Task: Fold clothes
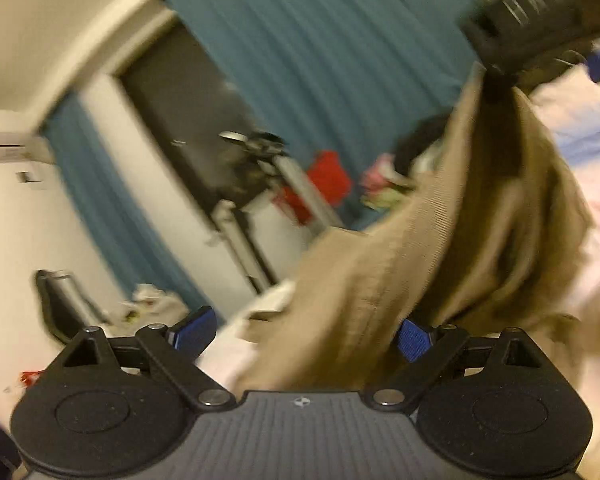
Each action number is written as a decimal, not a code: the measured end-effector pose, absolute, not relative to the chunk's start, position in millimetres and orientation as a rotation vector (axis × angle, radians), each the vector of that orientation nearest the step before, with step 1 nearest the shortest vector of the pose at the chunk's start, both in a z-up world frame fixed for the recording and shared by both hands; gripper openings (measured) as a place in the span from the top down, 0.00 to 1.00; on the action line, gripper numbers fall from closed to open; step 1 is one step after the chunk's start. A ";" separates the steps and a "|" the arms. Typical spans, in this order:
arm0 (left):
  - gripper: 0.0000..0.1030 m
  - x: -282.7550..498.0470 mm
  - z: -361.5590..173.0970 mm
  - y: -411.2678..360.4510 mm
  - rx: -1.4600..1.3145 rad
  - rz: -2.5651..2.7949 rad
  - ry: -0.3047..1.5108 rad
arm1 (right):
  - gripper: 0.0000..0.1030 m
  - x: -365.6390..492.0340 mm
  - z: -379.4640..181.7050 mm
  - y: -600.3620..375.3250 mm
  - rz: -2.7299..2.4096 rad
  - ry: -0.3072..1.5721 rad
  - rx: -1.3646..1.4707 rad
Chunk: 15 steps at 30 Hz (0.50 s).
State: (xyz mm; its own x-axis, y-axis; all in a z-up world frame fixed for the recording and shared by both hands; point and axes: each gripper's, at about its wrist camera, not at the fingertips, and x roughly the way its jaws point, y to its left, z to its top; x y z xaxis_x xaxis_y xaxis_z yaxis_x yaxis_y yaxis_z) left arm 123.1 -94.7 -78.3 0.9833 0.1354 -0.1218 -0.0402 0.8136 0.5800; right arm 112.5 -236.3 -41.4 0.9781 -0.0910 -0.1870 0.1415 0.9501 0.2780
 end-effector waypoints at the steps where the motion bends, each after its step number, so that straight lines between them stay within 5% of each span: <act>1: 0.08 118.2 -71.1 -90.9 0.571 0.111 0.133 | 0.00 114.0 -42.1 -235.2 -0.125 0.180 0.287; 7: 0.01 70.9 -31.7 -70.6 0.377 0.138 -0.031 | 0.00 122.2 -50.4 -231.0 -0.152 0.242 0.244; 15: 0.01 85.7 -46.8 -55.7 0.410 0.202 0.186 | 0.00 101.7 -39.6 -228.3 -0.192 0.112 0.235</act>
